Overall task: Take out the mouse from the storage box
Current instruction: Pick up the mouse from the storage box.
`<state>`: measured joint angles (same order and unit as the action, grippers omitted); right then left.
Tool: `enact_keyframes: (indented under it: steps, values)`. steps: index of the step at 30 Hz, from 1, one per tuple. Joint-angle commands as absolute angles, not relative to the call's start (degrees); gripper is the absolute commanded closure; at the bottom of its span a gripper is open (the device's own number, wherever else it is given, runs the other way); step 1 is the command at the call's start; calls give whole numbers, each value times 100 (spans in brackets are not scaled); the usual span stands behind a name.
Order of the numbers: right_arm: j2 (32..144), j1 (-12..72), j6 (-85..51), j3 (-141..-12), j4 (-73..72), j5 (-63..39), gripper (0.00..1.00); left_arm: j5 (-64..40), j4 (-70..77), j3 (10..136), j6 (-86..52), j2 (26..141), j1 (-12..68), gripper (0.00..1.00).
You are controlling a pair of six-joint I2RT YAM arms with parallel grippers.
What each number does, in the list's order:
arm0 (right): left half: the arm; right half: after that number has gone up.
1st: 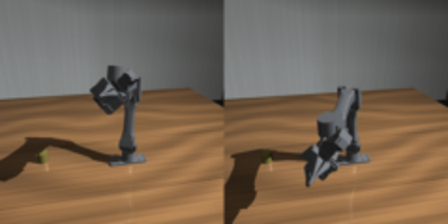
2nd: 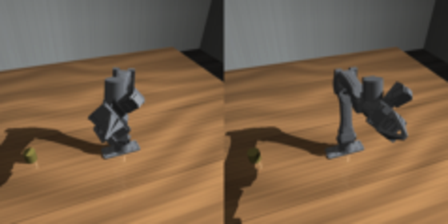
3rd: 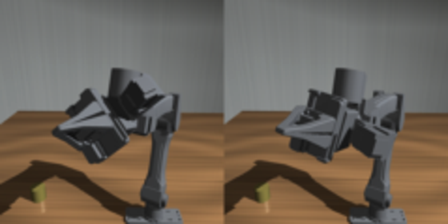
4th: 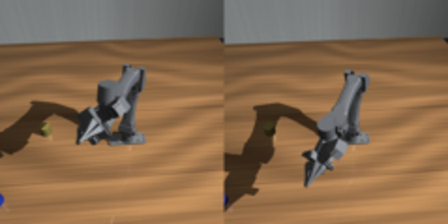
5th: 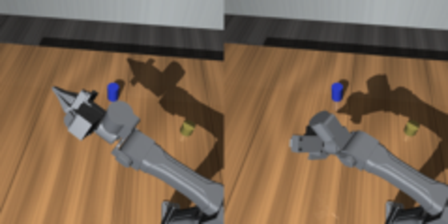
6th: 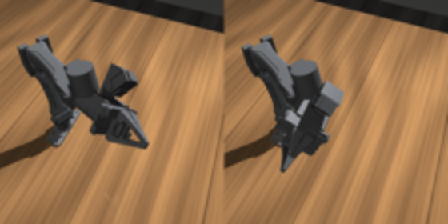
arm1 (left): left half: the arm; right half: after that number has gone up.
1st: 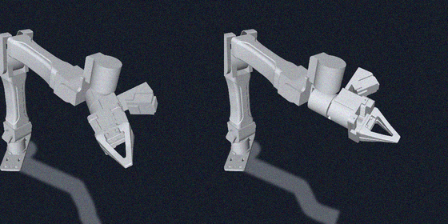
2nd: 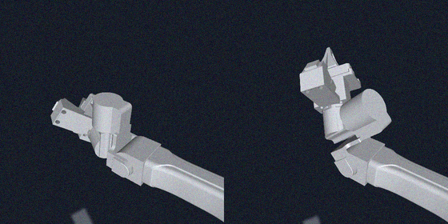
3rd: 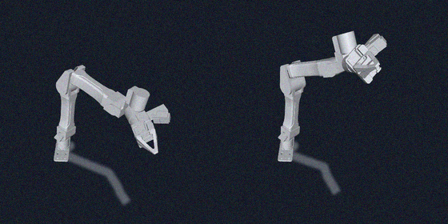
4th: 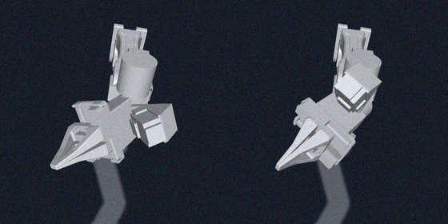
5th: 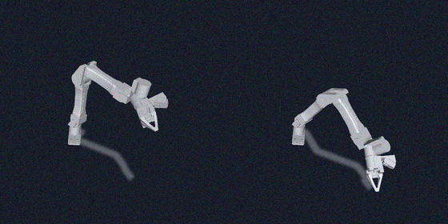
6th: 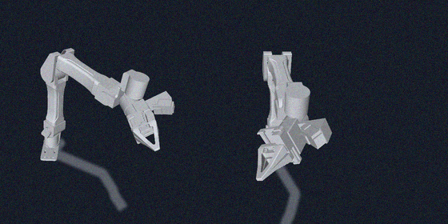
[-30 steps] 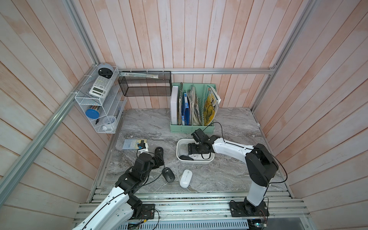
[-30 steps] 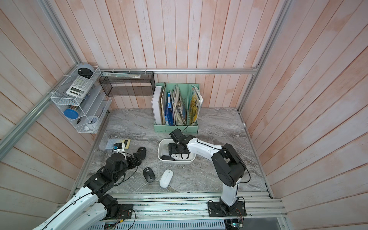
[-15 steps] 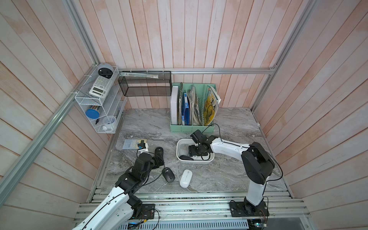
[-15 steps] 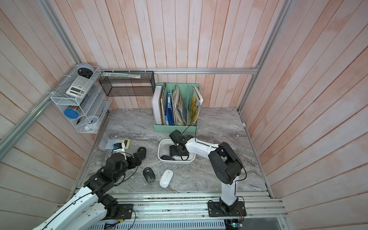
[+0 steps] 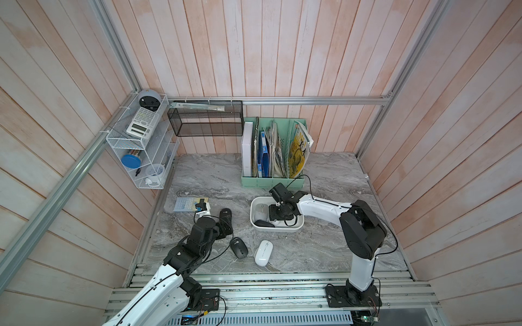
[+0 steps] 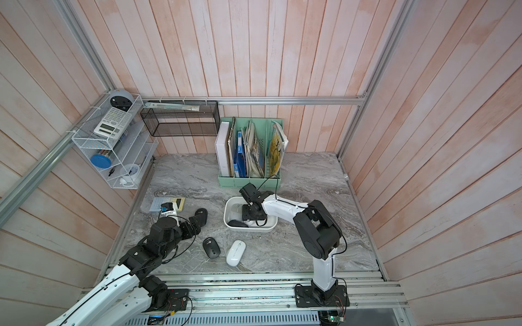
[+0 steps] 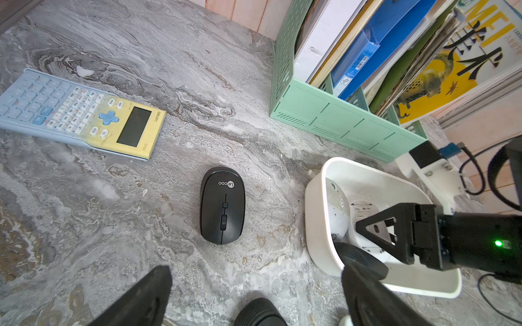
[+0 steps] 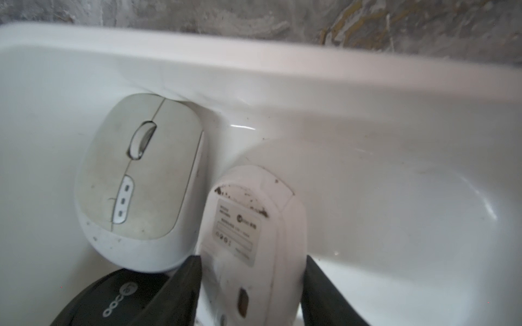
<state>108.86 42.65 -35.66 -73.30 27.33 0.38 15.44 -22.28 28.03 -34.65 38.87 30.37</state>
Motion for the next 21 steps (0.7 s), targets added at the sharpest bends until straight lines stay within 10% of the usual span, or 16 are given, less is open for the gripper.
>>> enact_keyframes:
  steps: [1, 21]
  values:
    - [11018, 4249, -3558, -7387, 3120, 241, 47, 1597, -2268, 2791, -3384, 3830, 3002, 0]
    - [11345, 4308, -3673, -7469, 3234, 260, 38, 1661, -2320, 2794, -3391, 3757, 3006, 0]
